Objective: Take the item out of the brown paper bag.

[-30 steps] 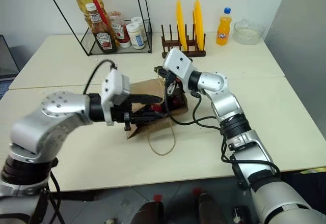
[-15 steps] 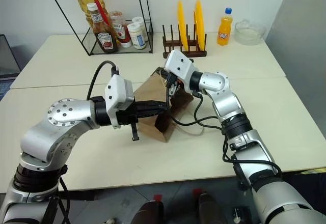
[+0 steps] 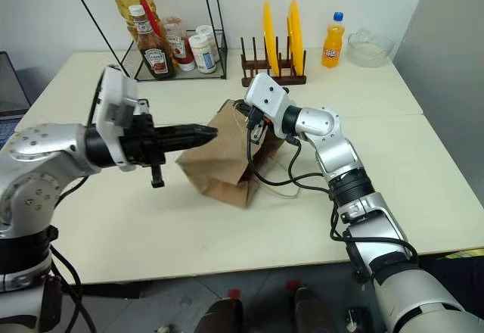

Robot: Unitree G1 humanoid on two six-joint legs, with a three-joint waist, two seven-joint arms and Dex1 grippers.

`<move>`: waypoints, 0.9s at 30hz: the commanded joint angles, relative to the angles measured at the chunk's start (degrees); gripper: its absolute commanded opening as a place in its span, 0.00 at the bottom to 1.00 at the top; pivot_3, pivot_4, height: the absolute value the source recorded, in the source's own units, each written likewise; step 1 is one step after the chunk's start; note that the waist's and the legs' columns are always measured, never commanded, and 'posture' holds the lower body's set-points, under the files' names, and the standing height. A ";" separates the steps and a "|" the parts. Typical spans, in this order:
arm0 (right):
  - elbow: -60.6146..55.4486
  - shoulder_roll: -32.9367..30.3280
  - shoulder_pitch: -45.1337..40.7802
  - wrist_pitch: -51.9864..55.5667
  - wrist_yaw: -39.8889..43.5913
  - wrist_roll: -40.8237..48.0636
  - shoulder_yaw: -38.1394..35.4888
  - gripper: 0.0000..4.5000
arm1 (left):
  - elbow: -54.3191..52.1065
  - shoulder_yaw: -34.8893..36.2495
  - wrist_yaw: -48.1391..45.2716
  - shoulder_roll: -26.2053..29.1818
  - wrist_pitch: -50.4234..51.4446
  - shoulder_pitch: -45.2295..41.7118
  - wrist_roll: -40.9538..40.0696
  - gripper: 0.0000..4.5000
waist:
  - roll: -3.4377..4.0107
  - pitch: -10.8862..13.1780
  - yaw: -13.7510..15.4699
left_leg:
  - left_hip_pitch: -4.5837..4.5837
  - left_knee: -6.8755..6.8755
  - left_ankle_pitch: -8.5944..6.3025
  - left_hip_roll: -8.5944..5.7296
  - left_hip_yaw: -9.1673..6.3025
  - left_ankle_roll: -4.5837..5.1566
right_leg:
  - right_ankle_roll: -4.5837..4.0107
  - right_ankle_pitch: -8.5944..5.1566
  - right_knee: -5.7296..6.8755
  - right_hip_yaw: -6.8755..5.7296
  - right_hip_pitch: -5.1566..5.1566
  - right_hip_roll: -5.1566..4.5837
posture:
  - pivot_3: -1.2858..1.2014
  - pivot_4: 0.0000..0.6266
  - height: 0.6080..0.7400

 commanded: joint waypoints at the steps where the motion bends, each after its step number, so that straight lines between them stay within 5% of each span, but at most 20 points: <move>1: -0.47 0.23 -2.14 -1.69 -0.39 0.48 -1.11 0.00 | 1.50 5.86 2.53 1.55 3.65 -0.70 -4.21 0.01 | 0.00 0.00 -0.01 | 0.00 0.05 0.00 -0.01 -0.01 0.01 | 0.00 0.00 0.04 -0.01 0.00 0.00 | 0.52 0.24 1.00; 9: 2.85 0.86 -3.62 -3.41 -0.24 0.53 -1.15 0.00 | -14.16 2.58 2.10 2.76 10.26 8.97 -15.11 0.01 | 0.00 0.00 0.01 | -0.02 0.43 -0.01 0.05 -0.03 0.01 | 0.02 0.01 0.31 0.07 0.05 -0.08 | 0.52 0.24 1.00; 17: 3.87 1.18 -4.08 -4.24 0.04 0.54 -1.15 0.00 | -19.15 -6.47 1.50 4.13 -0.86 21.46 -0.25 0.01 | 0.00 0.00 0.09 | 0.04 0.42 -0.02 0.00 -0.05 0.02 | 0.00 0.00 0.41 0.12 0.06 -0.01 | 0.52 0.24 1.00; 27: 2.71 -0.33 -3.23 -4.04 0.41 0.41 -1.14 0.00 | -1.88 -2.84 2.06 4.97 -16.25 27.24 15.66 0.01 | 0.01 0.00 0.09 | 0.07 0.37 -0.03 -0.02 0.01 0.05 | -0.03 -0.02 0.38 0.07 0.05 0.00 | 0.52 0.24 1.00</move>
